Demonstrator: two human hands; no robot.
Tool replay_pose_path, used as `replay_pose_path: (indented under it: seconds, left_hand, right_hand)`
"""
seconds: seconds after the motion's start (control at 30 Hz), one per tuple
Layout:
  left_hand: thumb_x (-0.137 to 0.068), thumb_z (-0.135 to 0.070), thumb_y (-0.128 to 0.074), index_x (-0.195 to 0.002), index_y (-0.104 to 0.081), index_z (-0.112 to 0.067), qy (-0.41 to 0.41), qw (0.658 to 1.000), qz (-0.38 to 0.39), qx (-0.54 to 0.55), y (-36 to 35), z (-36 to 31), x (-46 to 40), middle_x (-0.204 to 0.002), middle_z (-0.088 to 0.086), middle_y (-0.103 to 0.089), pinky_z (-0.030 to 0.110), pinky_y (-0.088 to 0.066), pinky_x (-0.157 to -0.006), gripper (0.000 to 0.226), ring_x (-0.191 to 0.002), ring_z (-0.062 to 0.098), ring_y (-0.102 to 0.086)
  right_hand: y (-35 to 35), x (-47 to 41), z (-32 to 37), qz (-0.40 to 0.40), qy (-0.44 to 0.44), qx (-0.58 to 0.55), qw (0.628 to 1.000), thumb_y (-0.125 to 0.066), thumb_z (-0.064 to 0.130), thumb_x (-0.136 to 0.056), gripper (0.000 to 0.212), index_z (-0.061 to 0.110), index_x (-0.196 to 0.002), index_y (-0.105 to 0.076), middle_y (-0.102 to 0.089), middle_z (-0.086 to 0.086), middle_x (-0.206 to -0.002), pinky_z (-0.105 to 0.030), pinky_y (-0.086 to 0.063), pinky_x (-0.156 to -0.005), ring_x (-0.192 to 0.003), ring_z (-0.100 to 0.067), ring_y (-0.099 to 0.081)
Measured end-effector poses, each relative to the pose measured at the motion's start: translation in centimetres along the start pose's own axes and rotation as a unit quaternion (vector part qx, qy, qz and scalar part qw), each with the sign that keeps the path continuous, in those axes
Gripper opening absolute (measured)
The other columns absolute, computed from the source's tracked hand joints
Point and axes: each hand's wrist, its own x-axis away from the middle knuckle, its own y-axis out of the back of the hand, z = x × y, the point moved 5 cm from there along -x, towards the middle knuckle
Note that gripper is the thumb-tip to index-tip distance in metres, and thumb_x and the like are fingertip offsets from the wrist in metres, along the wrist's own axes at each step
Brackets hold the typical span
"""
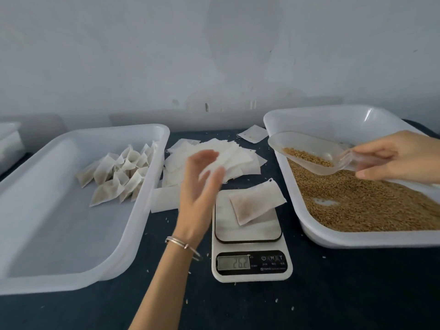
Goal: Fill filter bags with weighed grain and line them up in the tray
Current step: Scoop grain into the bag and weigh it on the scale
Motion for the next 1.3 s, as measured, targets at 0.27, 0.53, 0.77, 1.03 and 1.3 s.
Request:
replay_pose_path:
  seconds: [0.27,0.53,0.77,1.03,1.3]
  left_hand:
    - [-0.088,-0.028,-0.048,-0.096,-0.054,-0.013,0.018,0.987,-0.162,0.014,4.8,-0.3,0.7,-0.093,-0.005,-0.063,0.029,-0.049,-0.082,0.018,-0.092,0.005,-0.061]
    - [-0.086,-0.025,-0.049,-0.092,-0.056,-0.018,0.027,0.984,-0.177,-0.009,4.9,-0.3,0.9,-0.089,-0.008,-0.063,0.028,-0.049,-0.08,0.012,-0.089,0.004,-0.06]
    - [-0.084,-0.02,-0.053,-0.086,-0.058,-0.024,0.019,0.989,-0.141,-0.038,3.4,-0.1,1.2,-0.087,-0.012,-0.063,0.017,-0.048,-0.072,0.007,-0.086,0.004,-0.059]
    - [-0.086,-0.011,-0.056,-0.083,-0.057,-0.029,0.001,0.995,-0.056,-0.087,0.7,-0.7,1.2,-0.084,-0.02,-0.062,0.008,-0.045,-0.067,0.018,-0.083,-0.004,-0.057]
    - [-0.081,-0.02,-0.068,-0.086,-0.056,-0.03,0.019,0.984,0.044,-0.173,-2.8,-0.7,1.2,-0.092,-0.015,-0.059,0.011,-0.039,-0.074,0.017,-0.091,0.005,-0.054]
  right_hand:
    - [-0.2,-0.4,-0.3,-0.003,0.003,-0.001,1.0,-0.078,0.011,-0.073,0.061,0.02,-0.13,-0.056,-0.06,0.004,-0.126,-0.027,-0.026,-0.095,-0.092,-0.004,-0.048]
    - [-0.2,-0.2,-0.4,-0.002,0.003,-0.016,1.0,-0.077,0.009,-0.074,0.064,0.017,-0.132,-0.053,-0.057,0.002,-0.131,-0.033,-0.028,-0.1,-0.101,-0.009,-0.047]
    - [-0.7,-0.4,-1.5,-0.002,-0.025,-0.015,1.0,-0.074,0.015,-0.078,0.064,0.017,-0.136,-0.048,-0.063,0.001,-0.122,-0.03,-0.041,-0.091,-0.105,-0.019,-0.06]
    - [-2.9,-1.8,-4.4,-0.007,-0.076,-0.038,0.996,-0.063,0.016,-0.087,0.045,0.016,-0.13,-0.053,-0.069,-0.005,-0.085,-0.03,-0.051,-0.061,-0.074,-0.022,-0.063]
    - [-6.0,-2.1,-3.8,-0.01,-0.076,0.075,0.994,-0.05,0.024,-0.095,0.061,0.015,-0.148,-0.022,-0.059,-0.007,-0.117,-0.03,-0.047,-0.058,-0.074,-0.017,-0.06]
